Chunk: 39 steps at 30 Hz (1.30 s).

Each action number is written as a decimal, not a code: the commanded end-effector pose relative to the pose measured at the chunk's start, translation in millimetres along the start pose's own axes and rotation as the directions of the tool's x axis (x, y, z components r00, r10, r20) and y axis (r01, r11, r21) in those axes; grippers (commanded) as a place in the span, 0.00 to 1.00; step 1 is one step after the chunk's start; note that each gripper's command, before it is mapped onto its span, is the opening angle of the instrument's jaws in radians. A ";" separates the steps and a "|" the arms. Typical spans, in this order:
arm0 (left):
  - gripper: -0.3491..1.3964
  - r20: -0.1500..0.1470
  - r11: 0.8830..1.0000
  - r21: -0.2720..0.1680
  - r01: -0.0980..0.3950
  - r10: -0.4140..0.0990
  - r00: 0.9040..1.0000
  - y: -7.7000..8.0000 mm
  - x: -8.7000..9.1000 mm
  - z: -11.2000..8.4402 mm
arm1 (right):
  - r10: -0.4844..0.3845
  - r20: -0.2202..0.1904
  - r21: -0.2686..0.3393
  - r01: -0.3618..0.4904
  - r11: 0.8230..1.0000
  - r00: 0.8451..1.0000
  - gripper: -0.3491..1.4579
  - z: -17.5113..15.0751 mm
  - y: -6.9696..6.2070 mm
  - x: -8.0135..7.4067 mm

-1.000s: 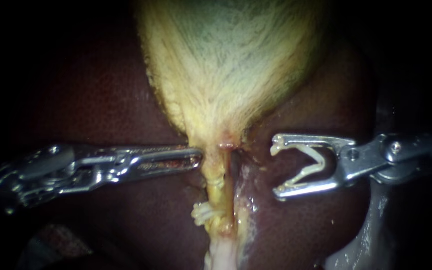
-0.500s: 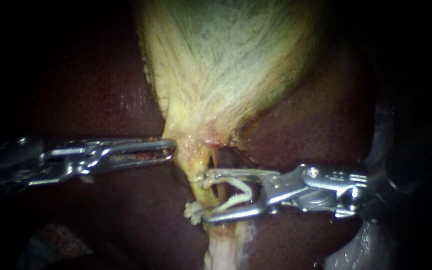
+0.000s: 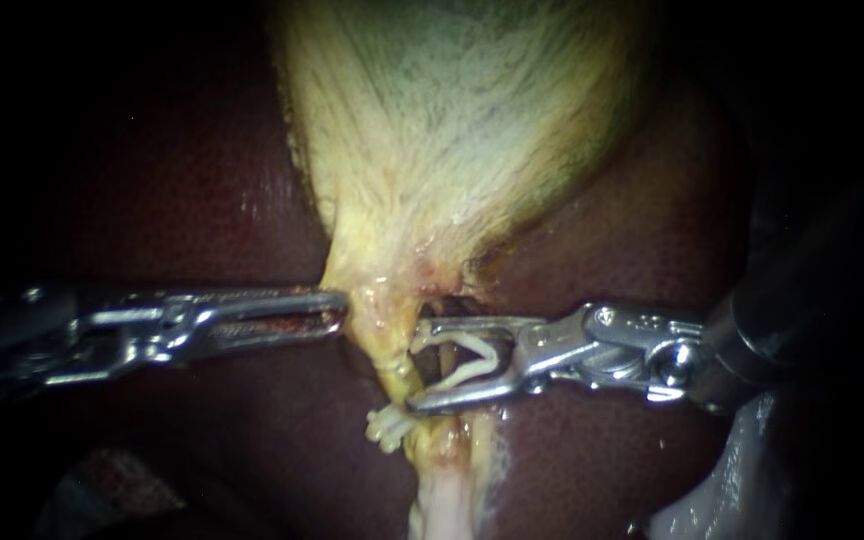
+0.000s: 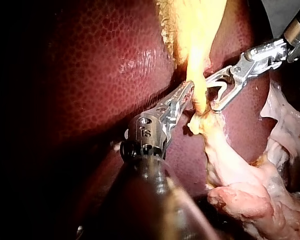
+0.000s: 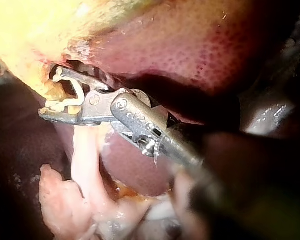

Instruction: Clipping third clip left tube

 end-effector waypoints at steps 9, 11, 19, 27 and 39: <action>0.00 0.001 1.000 0.000 0.001 -0.001 1.000 -0.1 -0.1 0.1 | 0.012 0.024 0.054 -0.014 0.998 1.000 0.50 3.5 -1.7 -1.5; 0.00 0.001 1.000 0.000 0.001 -0.001 1.000 -0.1 -0.1 0.1 | 0.012 0.035 0.082 -0.014 0.997 0.999 0.50 4.0 -2.2 -1.5; 0.00 0.001 1.000 -0.001 0.001 -0.001 1.000 -0.1 -0.1 0.2 | -0.001 0.033 0.115 -0.003 0.993 0.999 0.48 4.0 -2.6 -0.4; 0.00 0.001 1.000 -0.001 0.001 -0.001 1.000 -0.1 -0.2 0.3 | 0.021 0.001 0.087 -0.021 0.996 1.000 0.45 2.8 -2.2 2.1; 0.00 0.002 1.000 -0.002 0.002 -0.002 1.000 -0.2 -0.2 0.3 | 0.040 -0.022 0.053 -0.039 0.998 0.999 0.40 1.7 -1.8 4.1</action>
